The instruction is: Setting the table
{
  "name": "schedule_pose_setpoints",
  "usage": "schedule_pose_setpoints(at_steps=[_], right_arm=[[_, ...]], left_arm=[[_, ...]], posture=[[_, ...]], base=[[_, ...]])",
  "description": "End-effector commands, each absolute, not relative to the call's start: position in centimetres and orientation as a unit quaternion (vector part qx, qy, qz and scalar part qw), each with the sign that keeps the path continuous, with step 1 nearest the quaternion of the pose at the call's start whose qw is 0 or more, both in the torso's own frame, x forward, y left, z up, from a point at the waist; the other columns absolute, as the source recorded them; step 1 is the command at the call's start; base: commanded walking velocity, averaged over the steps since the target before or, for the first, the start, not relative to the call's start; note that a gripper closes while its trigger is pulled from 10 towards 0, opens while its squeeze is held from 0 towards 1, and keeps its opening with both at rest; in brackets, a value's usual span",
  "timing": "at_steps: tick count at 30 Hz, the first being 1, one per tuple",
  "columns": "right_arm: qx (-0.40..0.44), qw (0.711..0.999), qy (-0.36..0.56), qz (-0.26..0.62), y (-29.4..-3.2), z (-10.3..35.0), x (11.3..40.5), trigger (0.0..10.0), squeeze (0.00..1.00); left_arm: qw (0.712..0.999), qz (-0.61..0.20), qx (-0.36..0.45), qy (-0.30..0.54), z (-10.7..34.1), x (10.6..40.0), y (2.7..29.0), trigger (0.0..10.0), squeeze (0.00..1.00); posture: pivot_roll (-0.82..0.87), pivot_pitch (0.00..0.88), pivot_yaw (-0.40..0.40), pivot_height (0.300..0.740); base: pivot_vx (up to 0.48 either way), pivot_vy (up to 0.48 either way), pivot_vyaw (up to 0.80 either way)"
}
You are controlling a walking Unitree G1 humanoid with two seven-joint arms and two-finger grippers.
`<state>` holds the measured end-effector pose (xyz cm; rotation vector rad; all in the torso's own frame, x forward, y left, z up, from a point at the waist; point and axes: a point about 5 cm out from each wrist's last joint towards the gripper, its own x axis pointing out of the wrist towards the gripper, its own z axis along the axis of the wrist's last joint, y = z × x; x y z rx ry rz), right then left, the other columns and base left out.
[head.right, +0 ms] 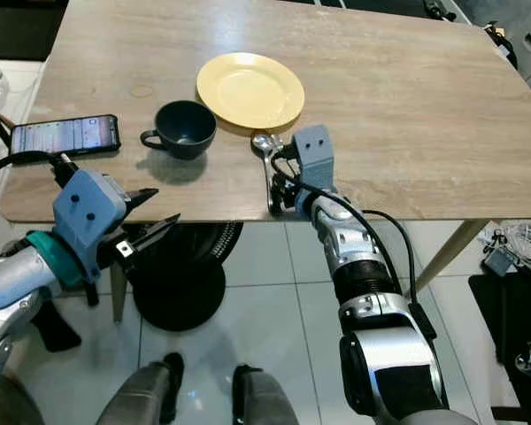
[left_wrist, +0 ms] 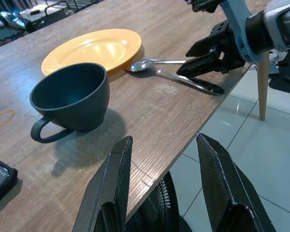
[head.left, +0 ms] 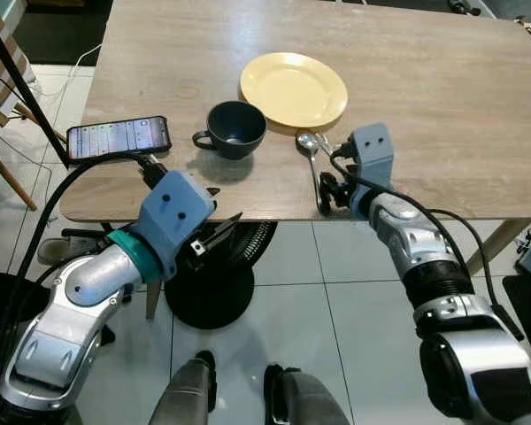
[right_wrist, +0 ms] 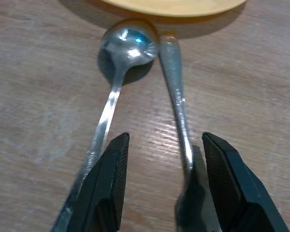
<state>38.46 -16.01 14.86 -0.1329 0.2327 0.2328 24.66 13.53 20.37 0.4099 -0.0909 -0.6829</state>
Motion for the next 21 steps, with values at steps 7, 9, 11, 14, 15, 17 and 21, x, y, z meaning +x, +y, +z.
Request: schedule_pose_setpoints(at_steps=[7, 9, 11, 14, 15, 17, 21], right_arm=[[-0.030, 0.987, 0.137, 0.077, -17.9, 14.5, 38.5, 10.0, 0.00], [-0.029, 0.987, 0.140, 0.076, -18.0, 14.3, 38.5, 10.0, 0.00], [-0.031, 0.985, 0.148, 0.077, -18.1, 14.1, 38.4, 2.6, 0.00], [-0.036, 0.983, 0.159, 0.080, -18.1, 13.7, 38.3, 0.0, 0.00], [-0.036, 0.983, 0.159, 0.080, -18.1, 13.7, 38.3, 0.0, 0.00], [-0.041, 0.982, 0.166, 0.084, -18.1, 13.4, 38.2, 0.0, 0.00], [-0.048, 0.978, 0.181, 0.094, -17.9, 12.8, 38.0, 0.0, 0.00]], left_arm=[[0.920, -0.337, 0.197, -0.037, 20.4, 23.8, 13.6, 10.0, 0.00], [0.920, -0.337, 0.197, -0.037, 20.4, 23.8, 13.7, 10.0, 0.00], [0.920, -0.337, 0.197, -0.037, 20.5, 23.8, 13.7, 10.0, 0.00], [0.920, -0.338, 0.197, -0.037, 20.5, 23.7, 13.7, 10.0, 0.00], [0.920, -0.338, 0.197, -0.037, 20.5, 23.7, 13.7, 10.0, 0.00], [0.920, -0.338, 0.196, -0.036, 20.6, 23.7, 13.6, 10.0, 0.00], [0.921, -0.337, 0.194, -0.034, 20.4, 23.5, 13.6, 10.0, 0.00]], posture=[[0.15, 0.108, -0.069, 0.740], [0.15, 0.110, -0.069, 0.740], [0.15, 0.115, -0.070, 0.740], [0.15, 0.124, -0.074, 0.740], [0.15, 0.124, -0.074, 0.740], [0.14, 0.127, -0.076, 0.740], [0.14, 0.133, -0.083, 0.740]], base=[[0.000, 0.000, 0.00], [0.000, 0.000, 0.00], [0.000, 0.000, 0.00], [0.000, 0.000, 0.00], [0.000, 0.000, 0.00], [0.000, 0.000, 0.00], [0.000, 0.000, 0.00]])
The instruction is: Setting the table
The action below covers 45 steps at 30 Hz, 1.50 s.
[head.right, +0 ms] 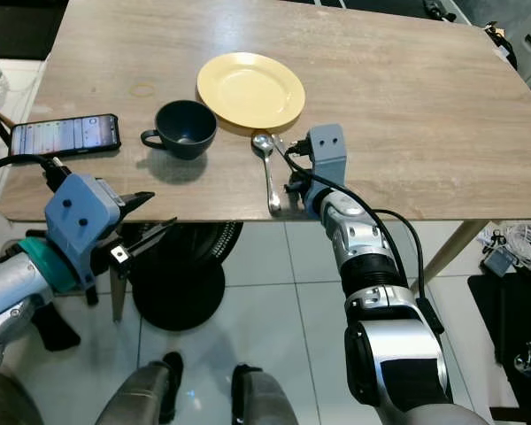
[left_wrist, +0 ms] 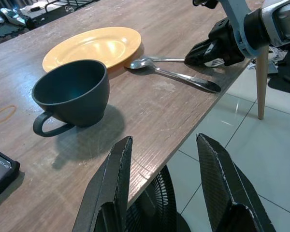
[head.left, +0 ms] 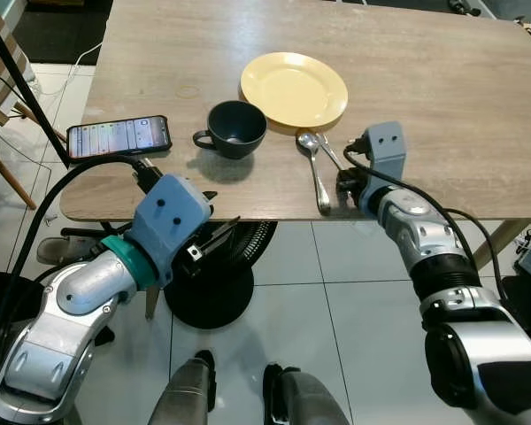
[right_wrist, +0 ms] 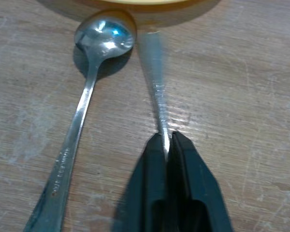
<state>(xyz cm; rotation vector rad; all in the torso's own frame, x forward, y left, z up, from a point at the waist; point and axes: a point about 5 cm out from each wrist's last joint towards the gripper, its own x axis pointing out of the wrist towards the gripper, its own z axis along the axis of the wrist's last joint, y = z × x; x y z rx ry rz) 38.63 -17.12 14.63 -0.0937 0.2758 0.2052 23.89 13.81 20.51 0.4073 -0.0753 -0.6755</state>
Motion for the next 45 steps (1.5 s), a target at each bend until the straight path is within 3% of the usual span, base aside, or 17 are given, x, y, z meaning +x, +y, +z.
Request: schedule_pose_setpoints(at_steps=[1, 13, 14, 15, 25, 34, 45], right_arm=[[-0.049, 0.975, 0.191, 0.098, -17.7, 12.5, 37.9, 0.0, 0.00], [-0.030, 0.971, 0.217, 0.094, -17.6, 11.3, 37.3, 0.0, 0.00], [-0.025, 0.970, 0.223, 0.090, -17.7, 11.1, 37.0, 1.4, 0.00], [-0.016, 0.971, 0.225, 0.084, -17.9, 11.0, 36.7, 10.0, 0.00], [0.026, 0.974, 0.217, 0.065, -17.9, 11.3, 36.3, 10.0, 0.00], [0.085, 0.972, 0.213, 0.045, -16.2, 12.0, 35.7, 10.0, 0.00], [0.081, 0.973, 0.210, 0.045, -16.4, 12.0, 34.9, 10.0, 0.00]], left_arm=[[0.922, -0.335, 0.193, -0.033, 20.4, 23.4, 13.6, 10.0, 0.00], [0.924, -0.330, 0.189, -0.030, 20.4, 23.3, 13.6, 10.0, 0.00], [0.925, -0.329, 0.189, -0.030, 20.4, 23.2, 13.6, 10.0, 0.00], [0.925, -0.329, 0.188, -0.030, 20.4, 23.2, 13.6, 10.0, 0.00], [0.924, -0.332, 0.187, -0.039, 21.2, 23.7, 13.5, 10.0, 0.00], [0.916, -0.349, 0.192, -0.048, 22.8, 24.1, 14.2, 10.0, 0.00], [0.917, -0.350, 0.189, -0.045, 22.7, 24.4, 14.2, 10.0, 0.00]], posture=[[0.14, 0.139, -0.089, 0.740], [0.13, 0.153, -0.093, 0.740], [0.13, 0.154, -0.093, 0.740], [0.13, 0.160, -0.090, 0.740], [0.12, 0.161, -0.079, 0.740], [0.13, 0.156, -0.076, 0.740], [0.11, 0.151, -0.073, 0.740]], base=[[0.000, 0.000, 0.00], [0.000, 0.000, 0.00], [0.000, 0.000, 0.00], [0.000, 0.000, 0.00], [0.000, 0.000, 0.00], [0.000, 0.000, 0.00], [0.000, 0.000, 0.00]])
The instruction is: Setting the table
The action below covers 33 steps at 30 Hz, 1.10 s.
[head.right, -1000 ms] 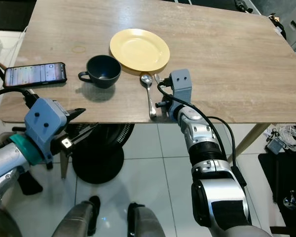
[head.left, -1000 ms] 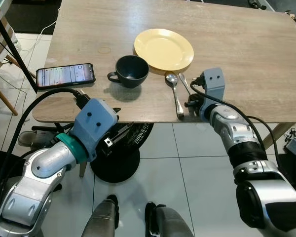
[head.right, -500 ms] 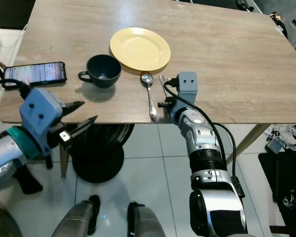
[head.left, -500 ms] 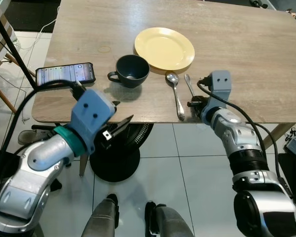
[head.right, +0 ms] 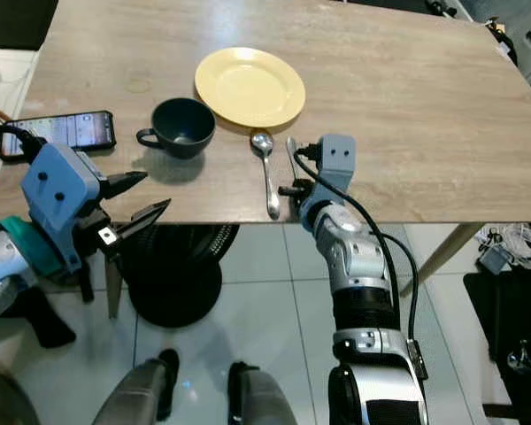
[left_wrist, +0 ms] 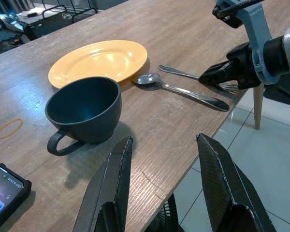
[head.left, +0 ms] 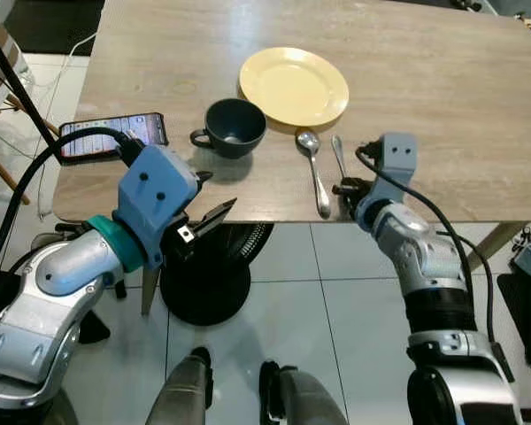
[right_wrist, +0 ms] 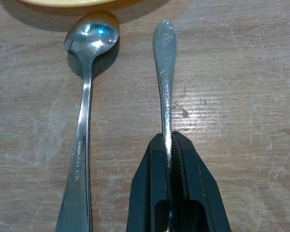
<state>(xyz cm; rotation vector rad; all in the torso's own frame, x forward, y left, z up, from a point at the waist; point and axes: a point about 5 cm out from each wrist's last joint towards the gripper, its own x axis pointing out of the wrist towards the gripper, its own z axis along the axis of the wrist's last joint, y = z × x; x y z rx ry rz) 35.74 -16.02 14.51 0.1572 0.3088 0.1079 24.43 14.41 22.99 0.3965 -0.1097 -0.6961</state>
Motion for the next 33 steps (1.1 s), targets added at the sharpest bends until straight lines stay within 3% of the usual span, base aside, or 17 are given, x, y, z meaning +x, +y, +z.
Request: schedule_pose_setpoints(at_steps=[1, 9, 10, 20, 21, 27, 33], right_arm=[[0.081, 0.975, 0.202, 0.048, -16.3, 12.4, 35.1, 10.0, 0.00], [0.096, 0.977, 0.183, 0.058, -16.0, 13.5, 35.4, 10.0, 0.00], [0.109, 0.977, 0.173, 0.066, -15.8, 13.9, 35.4, 10.0, 1.00], [0.139, 0.977, 0.142, 0.080, -15.8, 15.2, 35.4, 10.0, 1.00], [0.138, 0.979, 0.127, 0.083, -16.0, 15.8, 35.4, 10.0, 0.00], [0.061, 0.997, -0.009, 0.038, -18.5, 19.7, 34.9, 10.0, 0.00], [0.032, 0.992, -0.121, 0.018, -18.4, 22.3, 33.5, 10.0, 0.00]], left_arm=[[0.917, -0.349, 0.189, -0.045, 22.7, 24.4, 14.2, 10.0, 0.00], [0.918, -0.347, 0.189, -0.045, 22.6, 24.4, 14.2, 10.0, 0.00], [0.918, -0.345, 0.188, -0.045, 22.5, 24.4, 14.1, 10.0, 0.00], [0.918, -0.346, 0.186, -0.045, 22.5, 24.4, 14.1, 10.0, 0.00], [0.918, -0.346, 0.186, -0.046, 22.5, 24.4, 14.0, 10.0, 0.00], [0.918, -0.348, 0.185, -0.052, 22.4, 24.9, 13.7, 10.0, 0.00], [0.921, -0.339, 0.183, -0.061, 22.4, 25.4, 13.4, 10.0, 0.00]], posture=[[0.11, 0.150, -0.073, 0.740], [0.12, 0.145, -0.076, 0.740], [0.12, 0.141, -0.075, 0.740], [0.12, 0.137, -0.072, 0.740], [0.12, 0.137, -0.072, 0.740], [0.10, 0.104, -0.059, 0.740], [0.08, 0.076, -0.052, 0.740]], base=[[0.000, 0.000, 0.00], [0.000, 0.000, 0.00], [0.000, 0.000, 0.00], [0.000, 0.000, 0.00], [0.000, 0.000, 0.00], [0.000, 0.000, 0.00], [0.000, 0.000, 0.00]])
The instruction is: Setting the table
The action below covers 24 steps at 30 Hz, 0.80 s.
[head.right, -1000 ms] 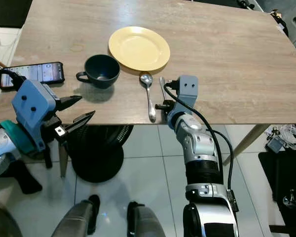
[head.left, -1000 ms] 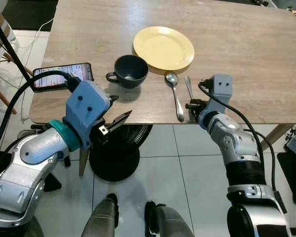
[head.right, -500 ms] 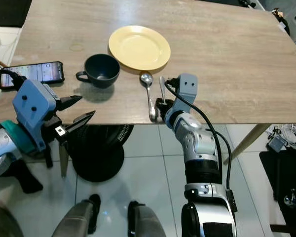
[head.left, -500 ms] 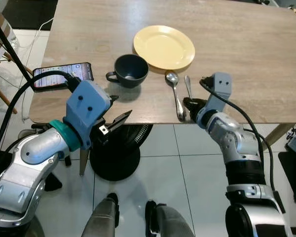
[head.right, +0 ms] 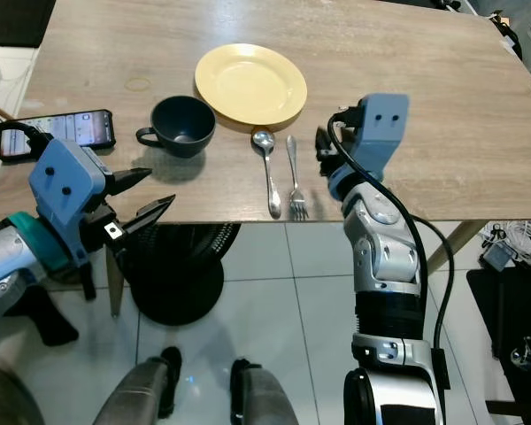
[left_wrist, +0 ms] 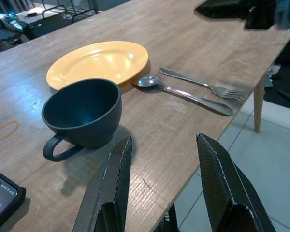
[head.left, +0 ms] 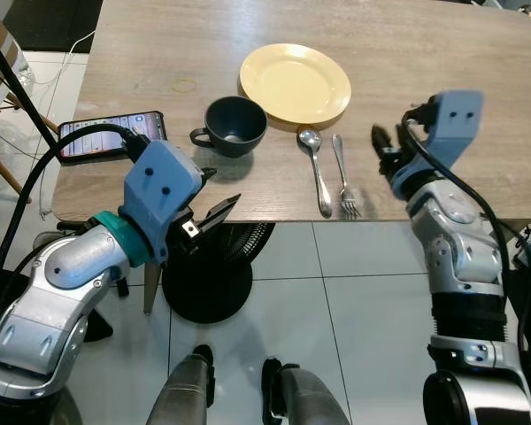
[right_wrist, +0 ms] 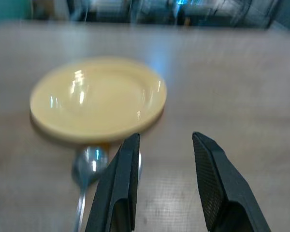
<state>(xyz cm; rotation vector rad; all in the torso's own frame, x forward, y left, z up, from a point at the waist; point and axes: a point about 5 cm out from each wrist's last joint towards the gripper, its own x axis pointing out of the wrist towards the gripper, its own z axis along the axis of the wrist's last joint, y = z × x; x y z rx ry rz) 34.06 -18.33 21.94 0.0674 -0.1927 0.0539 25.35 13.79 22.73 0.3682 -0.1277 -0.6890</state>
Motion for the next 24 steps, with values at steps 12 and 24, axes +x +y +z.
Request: schedule_pose_setpoints(at_steps=[12, 24], right_arm=[[0.015, 0.990, -0.137, -0.034, -17.1, 19.6, 30.0, 10.0, 0.00], [0.012, 0.983, -0.144, -0.117, -18.1, 18.6, 29.0, 10.0, 0.00]], left_arm=[[0.942, -0.298, 0.151, -0.042, 21.2, 26.3, 13.5, 10.0, 0.00], [0.967, -0.181, 0.177, -0.026, 21.7, 28.8, 14.0, 10.0, 0.00]], posture=[[0.05, 0.060, -0.006, 0.740], [0.04, 0.036, 0.009, 0.740]], base=[[0.000, 0.000, 0.00], [0.000, 0.000, 0.00]])
